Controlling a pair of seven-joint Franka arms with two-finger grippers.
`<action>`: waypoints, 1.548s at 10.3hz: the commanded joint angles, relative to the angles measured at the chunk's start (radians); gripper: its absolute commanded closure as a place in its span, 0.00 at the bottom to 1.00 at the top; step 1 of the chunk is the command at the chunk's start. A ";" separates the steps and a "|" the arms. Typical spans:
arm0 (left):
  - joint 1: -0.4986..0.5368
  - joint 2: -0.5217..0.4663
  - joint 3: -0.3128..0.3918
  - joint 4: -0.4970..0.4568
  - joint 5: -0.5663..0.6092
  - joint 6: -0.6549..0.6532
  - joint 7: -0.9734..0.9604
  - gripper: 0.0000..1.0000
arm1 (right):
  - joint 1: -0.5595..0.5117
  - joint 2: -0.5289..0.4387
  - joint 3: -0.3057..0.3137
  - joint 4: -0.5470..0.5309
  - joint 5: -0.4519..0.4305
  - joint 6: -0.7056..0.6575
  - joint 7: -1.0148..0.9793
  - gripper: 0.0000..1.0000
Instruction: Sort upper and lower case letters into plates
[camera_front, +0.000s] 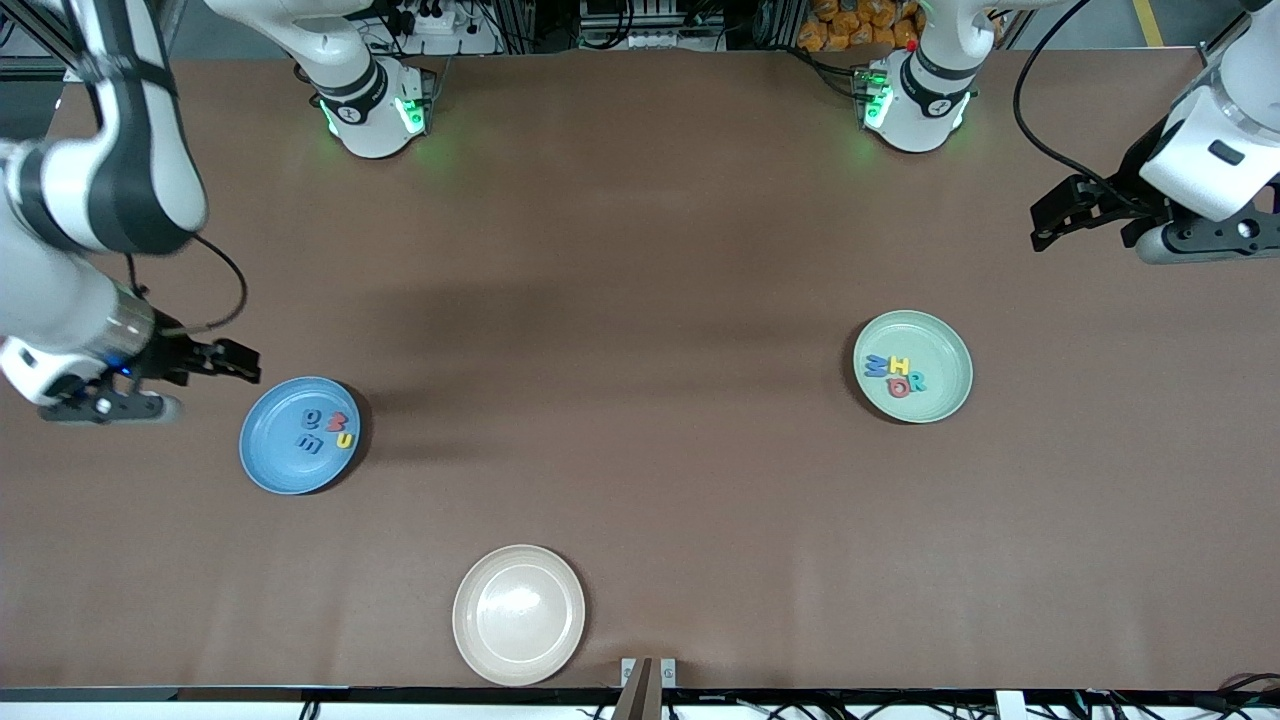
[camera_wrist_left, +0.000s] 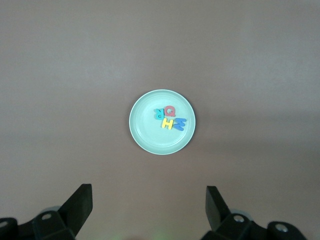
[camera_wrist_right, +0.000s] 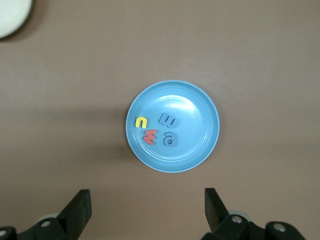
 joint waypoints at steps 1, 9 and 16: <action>-0.004 0.013 0.004 0.036 0.006 -0.018 0.021 0.00 | -0.035 -0.100 0.023 -0.022 0.000 -0.046 -0.012 0.00; 0.002 0.013 0.001 0.048 0.007 -0.030 0.019 0.00 | -0.044 -0.105 0.026 0.293 0.000 -0.395 -0.039 0.00; 0.002 0.011 -0.001 0.051 0.036 -0.053 0.019 0.00 | -0.035 -0.105 0.019 0.314 -0.006 -0.417 -0.053 0.00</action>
